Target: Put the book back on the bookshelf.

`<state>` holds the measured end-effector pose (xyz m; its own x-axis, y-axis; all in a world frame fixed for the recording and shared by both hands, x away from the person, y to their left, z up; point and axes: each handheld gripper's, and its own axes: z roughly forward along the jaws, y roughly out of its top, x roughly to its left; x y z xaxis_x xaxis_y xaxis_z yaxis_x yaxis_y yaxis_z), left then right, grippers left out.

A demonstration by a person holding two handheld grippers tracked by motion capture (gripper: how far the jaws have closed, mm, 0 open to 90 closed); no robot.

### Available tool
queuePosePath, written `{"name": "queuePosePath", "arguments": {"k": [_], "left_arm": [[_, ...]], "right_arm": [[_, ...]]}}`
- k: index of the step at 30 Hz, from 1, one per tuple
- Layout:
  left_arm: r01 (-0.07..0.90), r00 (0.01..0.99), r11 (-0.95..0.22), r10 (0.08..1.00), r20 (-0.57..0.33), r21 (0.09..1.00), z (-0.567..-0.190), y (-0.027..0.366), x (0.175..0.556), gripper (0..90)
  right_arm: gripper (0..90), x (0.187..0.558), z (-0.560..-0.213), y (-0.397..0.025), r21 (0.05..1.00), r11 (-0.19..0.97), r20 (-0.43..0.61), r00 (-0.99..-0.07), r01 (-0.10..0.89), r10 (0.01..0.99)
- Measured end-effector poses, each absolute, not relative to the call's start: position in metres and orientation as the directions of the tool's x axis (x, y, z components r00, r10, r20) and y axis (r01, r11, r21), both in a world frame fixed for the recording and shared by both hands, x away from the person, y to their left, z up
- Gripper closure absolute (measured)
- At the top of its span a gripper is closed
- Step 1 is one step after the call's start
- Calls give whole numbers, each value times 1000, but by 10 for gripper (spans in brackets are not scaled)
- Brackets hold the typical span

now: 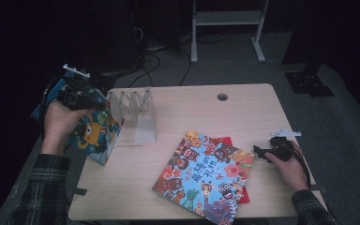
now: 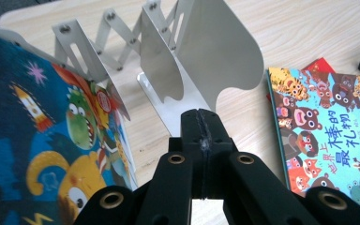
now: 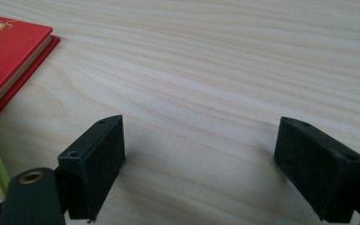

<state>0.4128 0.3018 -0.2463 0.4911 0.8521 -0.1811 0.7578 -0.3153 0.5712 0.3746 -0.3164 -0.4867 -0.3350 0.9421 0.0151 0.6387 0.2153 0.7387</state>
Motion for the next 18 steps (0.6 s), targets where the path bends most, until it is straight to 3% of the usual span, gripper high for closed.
{"name": "queuePosePath", "arguments": {"k": [18], "left_arm": [[752,538,-371,822,-184,545,-301,269,393,869]], "right_arm": [[155,375,-487,-316,738,217,15,-337,639,942]]}}
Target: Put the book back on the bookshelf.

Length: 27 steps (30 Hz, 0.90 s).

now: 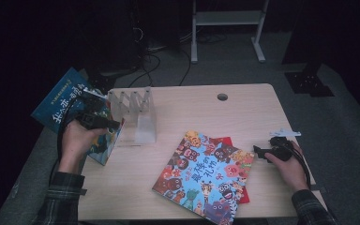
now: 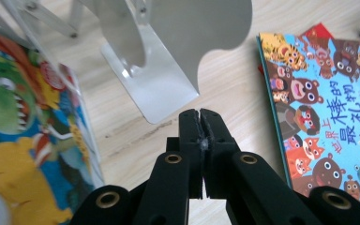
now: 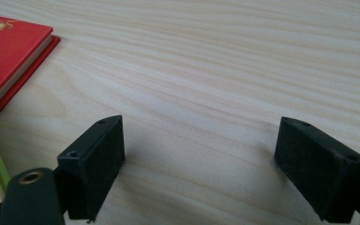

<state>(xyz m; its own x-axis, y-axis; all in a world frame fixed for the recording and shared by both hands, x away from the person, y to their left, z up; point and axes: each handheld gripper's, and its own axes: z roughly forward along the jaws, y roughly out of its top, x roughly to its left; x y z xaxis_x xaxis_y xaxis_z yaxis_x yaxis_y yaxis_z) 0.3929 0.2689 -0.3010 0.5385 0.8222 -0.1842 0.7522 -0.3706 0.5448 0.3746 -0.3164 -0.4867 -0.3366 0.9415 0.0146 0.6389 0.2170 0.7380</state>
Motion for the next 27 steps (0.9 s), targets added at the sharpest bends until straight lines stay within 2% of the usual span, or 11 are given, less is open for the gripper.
{"name": "queuePosePath", "arguments": {"k": [2,9,11,27], "left_arm": [[750,544,-380,820,-178,542,-306,265,391,867],[748,551,-405,820,-153,526,-328,246,384,764],[747,553,-408,819,-150,525,-335,242,381,699],[730,607,-416,759,-235,543,-395,210,361,415]], "right_arm": [[155,375,-487,-316,738,217,15,-336,639,942],[154,375,-487,-316,738,216,15,-336,639,942],[139,375,-487,-316,736,218,17,-340,641,940],[127,374,-487,-317,733,228,15,-350,641,937]]}}
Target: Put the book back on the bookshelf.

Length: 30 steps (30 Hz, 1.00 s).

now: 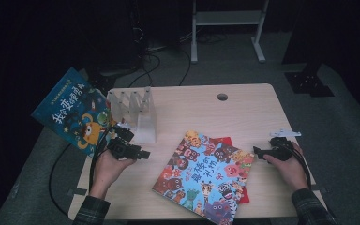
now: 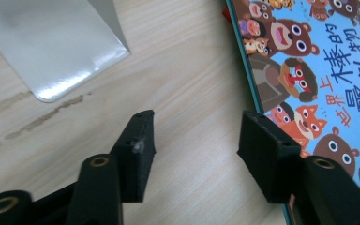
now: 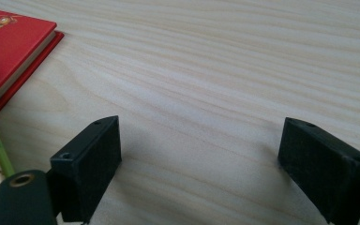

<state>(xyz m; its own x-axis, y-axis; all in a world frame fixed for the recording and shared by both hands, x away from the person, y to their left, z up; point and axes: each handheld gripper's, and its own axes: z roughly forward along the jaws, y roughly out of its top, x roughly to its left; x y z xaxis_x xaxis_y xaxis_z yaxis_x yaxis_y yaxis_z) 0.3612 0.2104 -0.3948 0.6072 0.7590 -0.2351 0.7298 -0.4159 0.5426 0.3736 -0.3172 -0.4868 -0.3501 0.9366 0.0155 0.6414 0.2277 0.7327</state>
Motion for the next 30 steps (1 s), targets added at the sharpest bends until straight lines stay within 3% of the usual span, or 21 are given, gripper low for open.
{"name": "queuePosePath", "arguments": {"k": [13,16,17,18,19,25,30], "left_arm": [[691,647,-450,733,-208,565,-423,199,355,130],[692,646,-461,739,-191,555,-428,197,356,63],[697,648,-469,736,-197,542,-432,196,357,52],[697,648,-469,736,-197,542,-432,196,357,27],[696,652,-464,728,-213,548,-435,195,357,19],[692,656,-446,717,-236,568,-437,194,355,0],[691,658,-434,708,-254,578,-437,195,352,0]], "right_arm": [[148,372,-487,-319,736,234,13,-358,635,934],[216,371,-486,-320,741,232,16,-363,630,932],[291,370,-486,-321,748,227,23,-366,623,930],[291,370,-486,-321,748,227,23,-366,623,930],[342,368,-483,-324,747,218,39,-368,629,929],[440,359,-471,-326,752,221,45,-383,620,923],[444,347,-462,-324,758,202,89,-406,620,910]]}}
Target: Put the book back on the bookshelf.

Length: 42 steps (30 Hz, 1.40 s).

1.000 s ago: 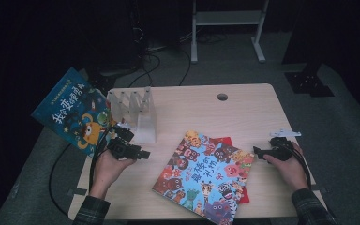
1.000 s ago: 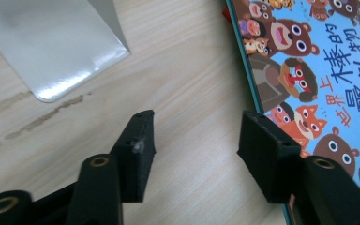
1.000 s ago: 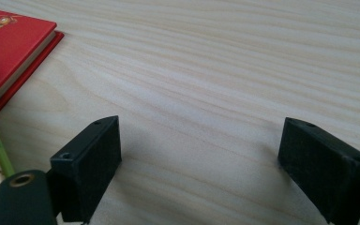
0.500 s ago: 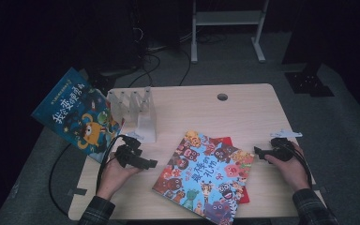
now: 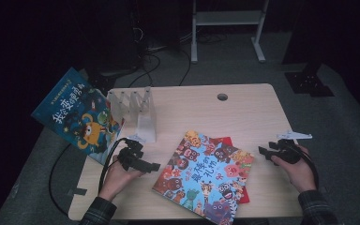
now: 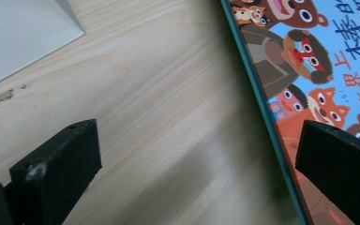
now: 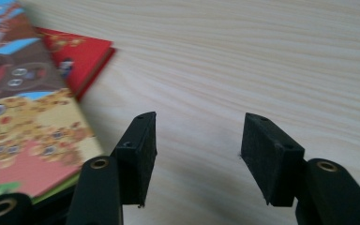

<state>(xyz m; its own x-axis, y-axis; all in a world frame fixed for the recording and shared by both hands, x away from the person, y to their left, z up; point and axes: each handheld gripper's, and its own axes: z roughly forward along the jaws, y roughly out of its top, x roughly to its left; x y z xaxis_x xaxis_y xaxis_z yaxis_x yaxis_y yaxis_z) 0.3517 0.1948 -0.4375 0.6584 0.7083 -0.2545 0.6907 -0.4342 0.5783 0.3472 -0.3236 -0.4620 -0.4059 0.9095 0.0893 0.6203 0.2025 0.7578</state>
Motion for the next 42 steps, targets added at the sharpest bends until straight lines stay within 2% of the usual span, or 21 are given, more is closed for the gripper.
{"name": "queuePosePath", "arguments": {"k": [10,16,33,42], "left_arm": [[686,674,-436,682,-283,583,-436,188,344,0],[667,704,-469,652,-282,579,-436,174,337,0],[637,758,-563,582,-294,527,-448,140,325,0],[631,768,-581,562,-307,514,-451,132,324,1]], "right_arm": [[411,321,-453,-315,768,212,143,-484,604,863],[303,306,-453,-304,768,238,170,-547,595,819],[276,304,-463,-283,737,298,225,-636,607,738],[266,307,-465,-270,752,309,207,-653,582,728]]}}
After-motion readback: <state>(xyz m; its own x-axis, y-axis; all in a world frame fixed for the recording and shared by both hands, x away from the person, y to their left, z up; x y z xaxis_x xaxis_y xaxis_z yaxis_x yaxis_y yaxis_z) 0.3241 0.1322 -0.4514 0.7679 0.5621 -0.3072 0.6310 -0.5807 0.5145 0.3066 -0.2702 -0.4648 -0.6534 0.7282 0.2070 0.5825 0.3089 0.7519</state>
